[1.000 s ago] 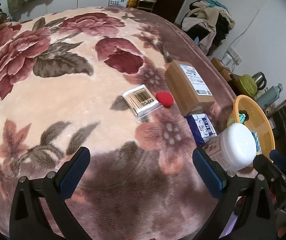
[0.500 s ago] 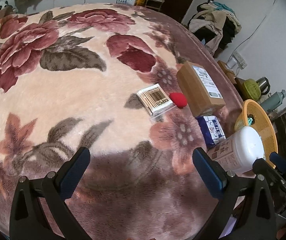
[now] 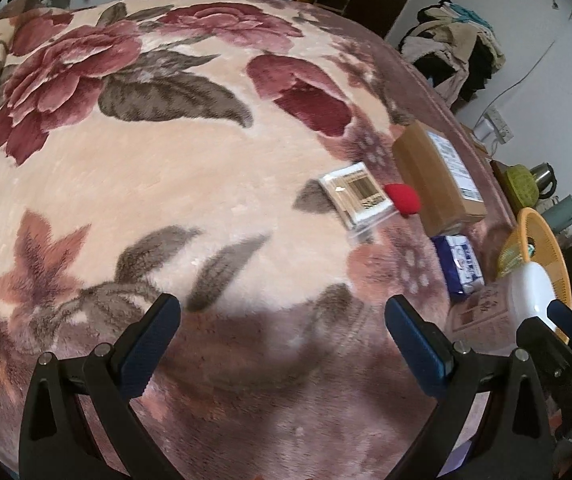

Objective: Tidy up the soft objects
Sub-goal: 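Lower the right tool onto the red makeup sponge and close on it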

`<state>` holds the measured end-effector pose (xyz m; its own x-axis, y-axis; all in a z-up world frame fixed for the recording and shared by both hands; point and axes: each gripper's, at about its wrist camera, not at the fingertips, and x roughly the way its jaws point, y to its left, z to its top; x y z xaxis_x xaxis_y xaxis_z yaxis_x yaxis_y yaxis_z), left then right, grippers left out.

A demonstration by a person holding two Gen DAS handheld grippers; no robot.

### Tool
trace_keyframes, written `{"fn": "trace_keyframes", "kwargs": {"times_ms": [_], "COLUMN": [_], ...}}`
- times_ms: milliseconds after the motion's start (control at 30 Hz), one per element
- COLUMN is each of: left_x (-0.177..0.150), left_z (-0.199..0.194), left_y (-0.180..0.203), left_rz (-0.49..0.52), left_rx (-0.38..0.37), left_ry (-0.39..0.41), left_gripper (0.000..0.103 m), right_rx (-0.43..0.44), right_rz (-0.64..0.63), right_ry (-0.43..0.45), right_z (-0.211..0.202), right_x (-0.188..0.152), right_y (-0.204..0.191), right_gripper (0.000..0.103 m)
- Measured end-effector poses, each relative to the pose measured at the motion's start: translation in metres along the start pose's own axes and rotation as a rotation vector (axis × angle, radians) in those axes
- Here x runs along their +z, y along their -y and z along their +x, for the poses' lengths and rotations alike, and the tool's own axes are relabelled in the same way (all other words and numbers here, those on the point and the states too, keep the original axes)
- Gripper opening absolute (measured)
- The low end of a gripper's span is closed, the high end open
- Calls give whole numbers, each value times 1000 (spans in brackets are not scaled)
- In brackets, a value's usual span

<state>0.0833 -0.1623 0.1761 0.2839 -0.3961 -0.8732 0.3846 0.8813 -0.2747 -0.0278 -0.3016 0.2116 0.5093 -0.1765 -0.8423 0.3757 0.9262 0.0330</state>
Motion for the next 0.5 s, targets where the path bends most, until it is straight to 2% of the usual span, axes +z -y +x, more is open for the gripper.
{"fn": "trace_keyframes", "kwargs": {"times_ms": [500], "left_x": [5], "left_z": [63], "left_y": [-46], "left_rz": [-78], "left_rx": [60], "left_ry": [-65], "left_gripper": [102], "right_rx": [51], "right_rz": [-22], "right_ry": [-109], "right_z": [75], "right_x": [-3], "right_y": [-15], "right_gripper": [103]}}
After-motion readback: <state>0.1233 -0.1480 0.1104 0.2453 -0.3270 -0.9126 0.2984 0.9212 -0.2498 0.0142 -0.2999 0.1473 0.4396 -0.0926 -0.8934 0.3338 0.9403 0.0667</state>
